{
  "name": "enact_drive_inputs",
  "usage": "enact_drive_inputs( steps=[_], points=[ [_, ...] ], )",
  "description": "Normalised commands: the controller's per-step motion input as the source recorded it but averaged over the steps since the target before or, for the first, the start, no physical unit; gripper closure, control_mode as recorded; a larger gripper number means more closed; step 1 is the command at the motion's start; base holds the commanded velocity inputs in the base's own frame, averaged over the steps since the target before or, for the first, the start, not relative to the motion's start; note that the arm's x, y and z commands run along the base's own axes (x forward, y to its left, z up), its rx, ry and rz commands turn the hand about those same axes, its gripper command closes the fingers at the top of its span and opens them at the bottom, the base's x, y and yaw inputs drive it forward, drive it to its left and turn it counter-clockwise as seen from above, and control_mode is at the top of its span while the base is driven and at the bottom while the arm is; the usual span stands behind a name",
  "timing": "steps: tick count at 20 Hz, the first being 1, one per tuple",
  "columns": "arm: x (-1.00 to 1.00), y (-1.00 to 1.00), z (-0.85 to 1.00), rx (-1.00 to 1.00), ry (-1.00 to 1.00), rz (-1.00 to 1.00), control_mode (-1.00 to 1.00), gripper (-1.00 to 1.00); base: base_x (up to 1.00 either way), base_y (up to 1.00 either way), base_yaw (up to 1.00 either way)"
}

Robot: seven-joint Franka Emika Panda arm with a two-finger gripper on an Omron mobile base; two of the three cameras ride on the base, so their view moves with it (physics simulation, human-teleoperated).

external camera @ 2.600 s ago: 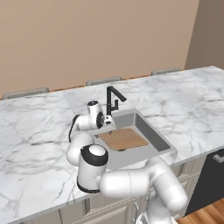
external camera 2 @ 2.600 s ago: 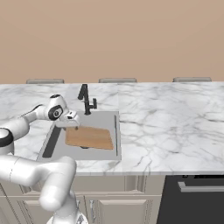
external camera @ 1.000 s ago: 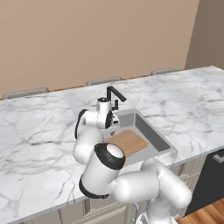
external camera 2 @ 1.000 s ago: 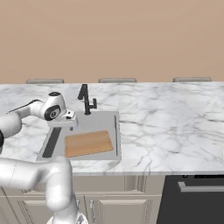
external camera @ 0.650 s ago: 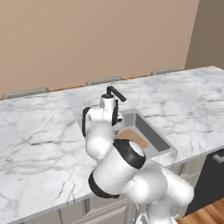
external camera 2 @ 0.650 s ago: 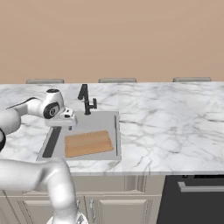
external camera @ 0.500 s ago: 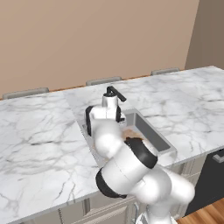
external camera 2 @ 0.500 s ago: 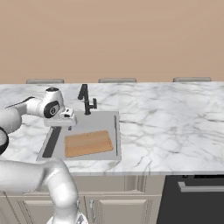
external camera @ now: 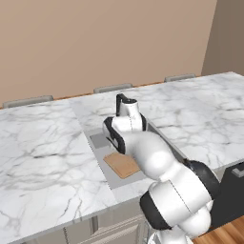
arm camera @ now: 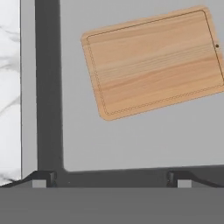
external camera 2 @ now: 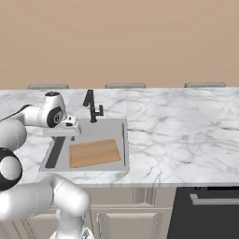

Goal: Move the cutting board and knife to the sink. Then move spray from the cabinet to the counter.

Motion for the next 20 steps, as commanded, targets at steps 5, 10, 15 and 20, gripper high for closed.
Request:
enact_drive_inputs(
  steps=[5, 10, 15, 20],
  points=[
    [-0.56, -0.16, 0.28, 0.01, -0.01, -0.01, -1.00, -1.00, 0.00, 0.00, 0.00],
    [-0.50, -0.15, 0.25, 0.00, 0.00, -0.01, -1.00, -1.00, 0.00, 0.00, 0.00],
    [-0.38, -0.12, 0.29, 0.00, 0.00, 0.00, -1.00, -1.00, 0.00, 0.00, 0.00],
    [-0.41, -0.12, 0.27, 0.00, 0.00, 0.00, -1.00, -1.00, 0.00, 0.00, 0.00]
  ],
)
